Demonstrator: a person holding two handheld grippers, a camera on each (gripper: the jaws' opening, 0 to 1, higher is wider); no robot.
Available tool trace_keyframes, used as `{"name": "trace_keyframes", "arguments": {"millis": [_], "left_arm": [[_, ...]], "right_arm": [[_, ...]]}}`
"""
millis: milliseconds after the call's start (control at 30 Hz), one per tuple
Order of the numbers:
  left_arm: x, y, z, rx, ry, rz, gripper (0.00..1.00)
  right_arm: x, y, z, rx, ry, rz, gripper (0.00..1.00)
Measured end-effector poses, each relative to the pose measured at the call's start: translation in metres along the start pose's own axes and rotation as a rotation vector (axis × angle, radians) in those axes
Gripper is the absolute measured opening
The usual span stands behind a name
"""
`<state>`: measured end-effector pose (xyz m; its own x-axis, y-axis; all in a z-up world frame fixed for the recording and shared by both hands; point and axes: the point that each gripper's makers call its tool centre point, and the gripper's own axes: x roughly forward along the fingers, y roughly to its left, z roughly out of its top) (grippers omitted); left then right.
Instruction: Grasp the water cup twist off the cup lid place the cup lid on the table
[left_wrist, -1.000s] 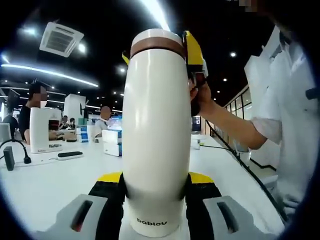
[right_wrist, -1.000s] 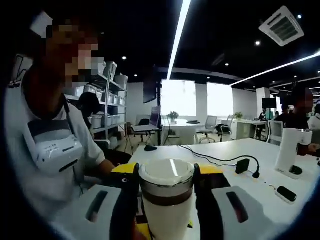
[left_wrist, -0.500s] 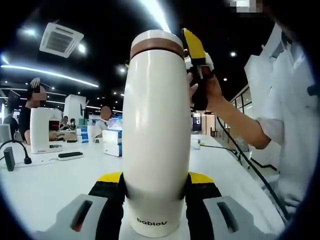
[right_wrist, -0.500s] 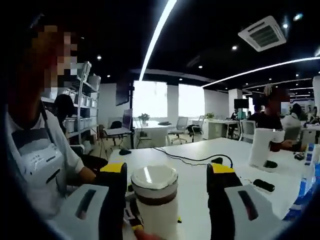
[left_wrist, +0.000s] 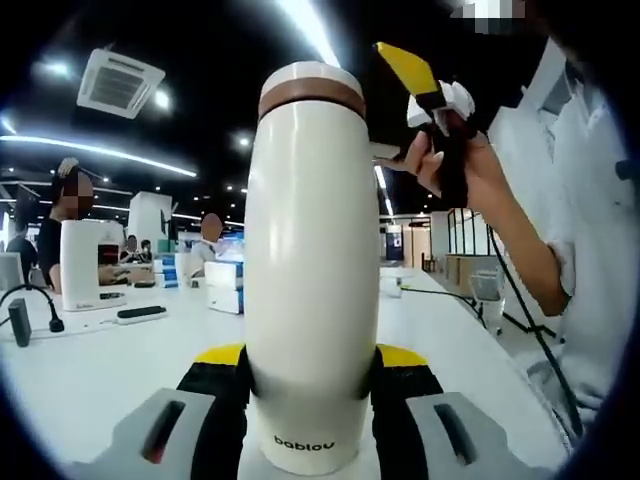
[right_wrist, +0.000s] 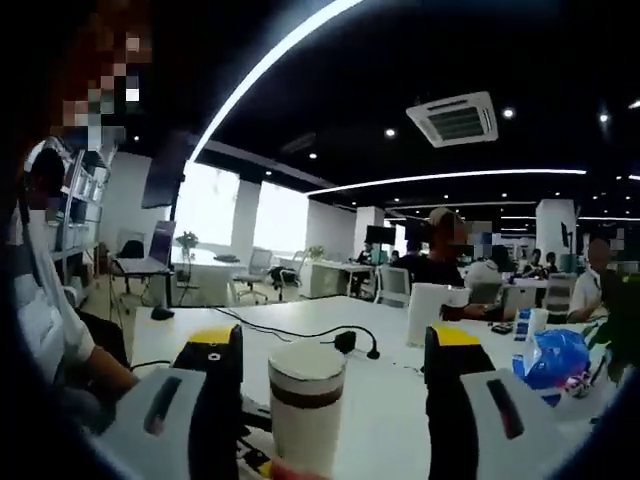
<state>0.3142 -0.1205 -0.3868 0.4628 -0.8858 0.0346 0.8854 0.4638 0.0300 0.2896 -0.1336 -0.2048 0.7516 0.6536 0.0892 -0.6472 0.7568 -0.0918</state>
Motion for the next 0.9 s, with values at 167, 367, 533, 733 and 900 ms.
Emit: {"name": "trace_keyframes", "arguments": {"millis": [167, 367, 533, 733, 900], "left_arm": [[-0.001, 0.001, -0.001, -0.002, 0.002, 0.002, 0.49], [-0.001, 0.001, -0.001, -0.011, 0.005, 0.005, 0.49], [-0.002, 0.002, -0.001, -0.015, 0.006, 0.005, 0.49], [-0.001, 0.003, -0.001, -0.015, 0.007, 0.006, 0.49], [-0.001, 0.003, 0.000, -0.013, 0.007, 0.005, 0.49]], "right_arm": [[-0.003, 0.013, -0.016, 0.030, 0.002, -0.077, 0.76], [-0.005, 0.008, -0.030, 0.029, 0.044, -0.139, 0.75], [-0.001, 0.004, -0.031, 0.029, 0.050, -0.149, 0.72], [0.016, 0.005, -0.035, 0.036, 0.058, -0.134, 0.71], [0.031, 0.011, -0.041, 0.038, 0.085, -0.115, 0.69]]}}
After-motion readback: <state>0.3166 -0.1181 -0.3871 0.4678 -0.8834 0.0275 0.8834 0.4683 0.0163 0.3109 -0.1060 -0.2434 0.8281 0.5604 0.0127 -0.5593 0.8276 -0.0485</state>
